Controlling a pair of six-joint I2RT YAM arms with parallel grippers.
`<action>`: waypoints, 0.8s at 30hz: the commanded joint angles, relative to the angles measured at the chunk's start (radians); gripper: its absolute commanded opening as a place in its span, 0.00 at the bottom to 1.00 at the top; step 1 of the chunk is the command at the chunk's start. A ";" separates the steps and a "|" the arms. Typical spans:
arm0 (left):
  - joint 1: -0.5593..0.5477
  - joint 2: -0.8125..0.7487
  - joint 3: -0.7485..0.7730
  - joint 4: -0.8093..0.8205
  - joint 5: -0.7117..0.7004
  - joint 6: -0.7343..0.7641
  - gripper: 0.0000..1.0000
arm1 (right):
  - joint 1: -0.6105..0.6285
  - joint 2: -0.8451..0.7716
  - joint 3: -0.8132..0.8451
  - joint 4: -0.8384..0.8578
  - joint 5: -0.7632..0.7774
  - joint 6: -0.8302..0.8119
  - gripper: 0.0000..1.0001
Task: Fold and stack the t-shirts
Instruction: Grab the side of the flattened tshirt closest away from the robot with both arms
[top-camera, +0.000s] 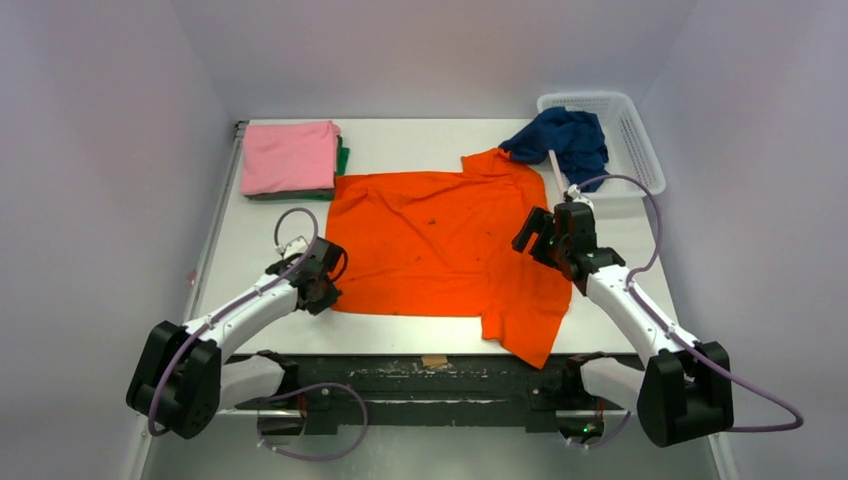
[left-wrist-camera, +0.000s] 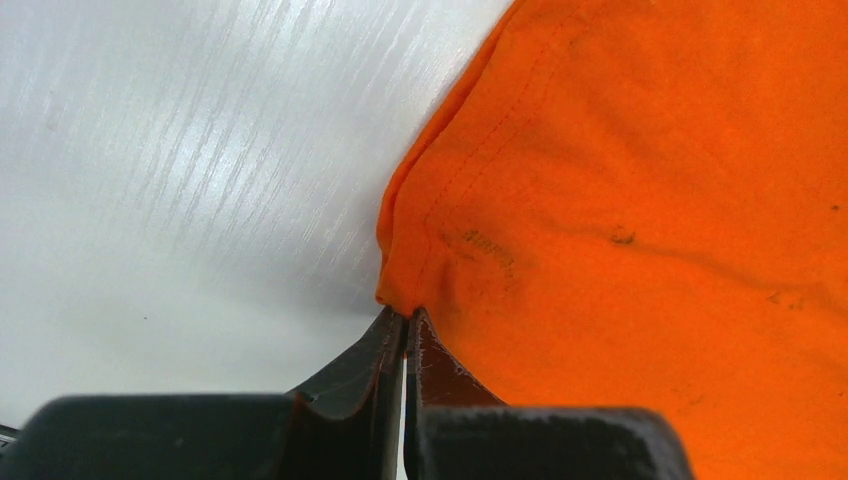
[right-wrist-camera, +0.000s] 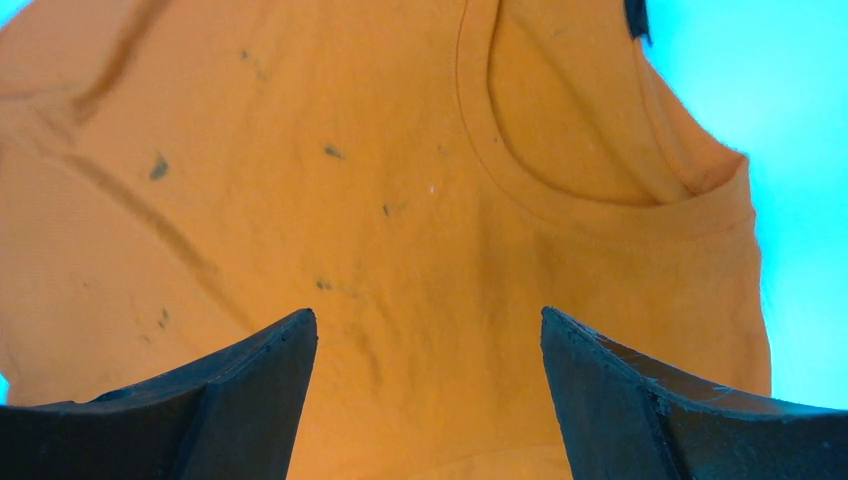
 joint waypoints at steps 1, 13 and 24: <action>0.016 -0.033 0.066 0.028 -0.057 0.067 0.00 | 0.116 -0.016 0.068 -0.160 0.095 -0.001 0.81; 0.149 -0.036 0.062 0.084 -0.010 0.159 0.00 | 0.587 -0.009 0.042 -0.599 0.115 0.048 0.66; 0.152 -0.039 0.048 0.093 0.017 0.156 0.00 | 0.681 0.042 -0.072 -0.529 0.054 0.121 0.53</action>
